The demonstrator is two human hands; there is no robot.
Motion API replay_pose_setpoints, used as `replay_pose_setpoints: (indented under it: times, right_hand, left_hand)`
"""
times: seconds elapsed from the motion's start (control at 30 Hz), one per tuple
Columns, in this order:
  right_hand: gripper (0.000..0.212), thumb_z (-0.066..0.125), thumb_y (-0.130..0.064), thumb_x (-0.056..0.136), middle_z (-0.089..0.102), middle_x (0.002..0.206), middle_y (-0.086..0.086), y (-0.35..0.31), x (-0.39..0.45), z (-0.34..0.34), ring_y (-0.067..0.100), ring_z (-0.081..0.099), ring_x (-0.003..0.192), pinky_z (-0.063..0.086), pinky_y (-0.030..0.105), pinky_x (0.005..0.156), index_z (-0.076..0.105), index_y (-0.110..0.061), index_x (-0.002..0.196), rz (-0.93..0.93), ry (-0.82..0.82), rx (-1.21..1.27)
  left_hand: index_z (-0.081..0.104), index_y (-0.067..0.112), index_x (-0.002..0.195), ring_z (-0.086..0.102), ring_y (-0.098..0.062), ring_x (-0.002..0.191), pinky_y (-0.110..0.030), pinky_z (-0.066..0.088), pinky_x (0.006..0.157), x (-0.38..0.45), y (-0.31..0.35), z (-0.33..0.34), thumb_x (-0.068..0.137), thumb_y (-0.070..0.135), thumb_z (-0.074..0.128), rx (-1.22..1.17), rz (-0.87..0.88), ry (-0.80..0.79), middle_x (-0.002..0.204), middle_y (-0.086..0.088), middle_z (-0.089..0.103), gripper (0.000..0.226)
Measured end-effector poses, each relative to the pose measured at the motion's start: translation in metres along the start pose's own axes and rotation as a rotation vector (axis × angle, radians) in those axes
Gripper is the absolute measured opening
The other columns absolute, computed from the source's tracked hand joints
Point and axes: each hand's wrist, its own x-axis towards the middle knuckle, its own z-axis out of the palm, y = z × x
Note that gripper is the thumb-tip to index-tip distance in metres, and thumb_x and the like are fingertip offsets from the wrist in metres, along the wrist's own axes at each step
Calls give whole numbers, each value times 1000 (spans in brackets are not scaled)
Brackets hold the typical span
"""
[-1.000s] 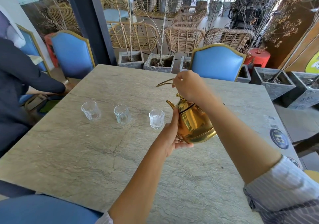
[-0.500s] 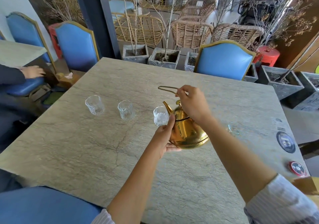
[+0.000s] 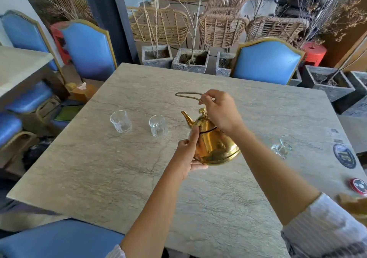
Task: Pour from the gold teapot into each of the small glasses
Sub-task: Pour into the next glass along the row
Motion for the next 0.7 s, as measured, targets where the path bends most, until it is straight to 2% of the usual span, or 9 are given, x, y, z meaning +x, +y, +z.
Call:
replay_pose_setpoints:
  times: [0.13, 0.27, 0.4, 0.47, 0.53, 0.63, 0.7]
  right_hand:
    - [30, 45, -19, 97, 58, 61, -9, -19, 8, 19, 12, 49, 51, 35, 15, 42, 72, -6, 92, 15, -32, -2]
    - [33, 44, -18, 98, 60, 62, -4, -38, 17, 41, 6, 45, 47, 31, 14, 43, 73, -4, 94, 11, -91, -38]
    - [34, 43, -17, 96, 74, 87, 13, -54, 25, 59, 8, 49, 51, 36, 22, 48, 73, -2, 95, 13, -144, -118]
    - [34, 43, -16, 95, 74, 87, 15, -62, 27, 65, 11, 49, 51, 37, 24, 47, 73, 1, 95, 27, -159, -149]
    - [35, 44, -16, 96, 73, 85, 17, -69, 30, 70, 16, 50, 53, 38, 27, 49, 72, 5, 96, 43, -169, -179]
    - [36, 44, -16, 96, 73, 93, 23, -77, 36, 78, 28, 58, 67, 43, 31, 53, 70, 9, 96, 55, -166, -227]
    - [36, 44, -16, 95, 72, 91, 25, -82, 40, 82, 26, 54, 65, 38, 28, 49, 70, 9, 96, 66, -165, -263]
  left_hand:
    - [48, 14, 137, 75, -36, 93, -47, 64, 67, -4, 13, -24, 54, 86, 66, -11, -20, -1, 125, -17, 67, 111]
    - [48, 11, 136, 74, -35, 95, -43, 63, 63, -8, 24, -46, 69, 80, 63, -37, -44, -6, 124, -18, 68, 97]
    - [53, 11, 134, 71, -36, 105, -43, 64, 65, -12, 31, -63, 76, 78, 58, -45, -71, -59, 126, -18, 68, 89]
    - [55, 11, 132, 69, -37, 108, -45, 64, 68, -16, 36, -69, 80, 75, 57, -62, -78, -77, 126, -18, 68, 83]
    - [57, 12, 128, 68, -37, 110, -48, 64, 73, -19, 40, -75, 82, 72, 55, -72, -83, -97, 126, -17, 67, 75]
    - [59, 17, 116, 68, -35, 104, -50, 62, 80, -24, 46, -81, 85, 71, 53, -69, -80, -137, 115, -14, 68, 63]
    - [60, 19, 106, 70, -33, 96, -52, 61, 84, -26, 49, -83, 86, 71, 52, -66, -83, -156, 105, -12, 70, 56]
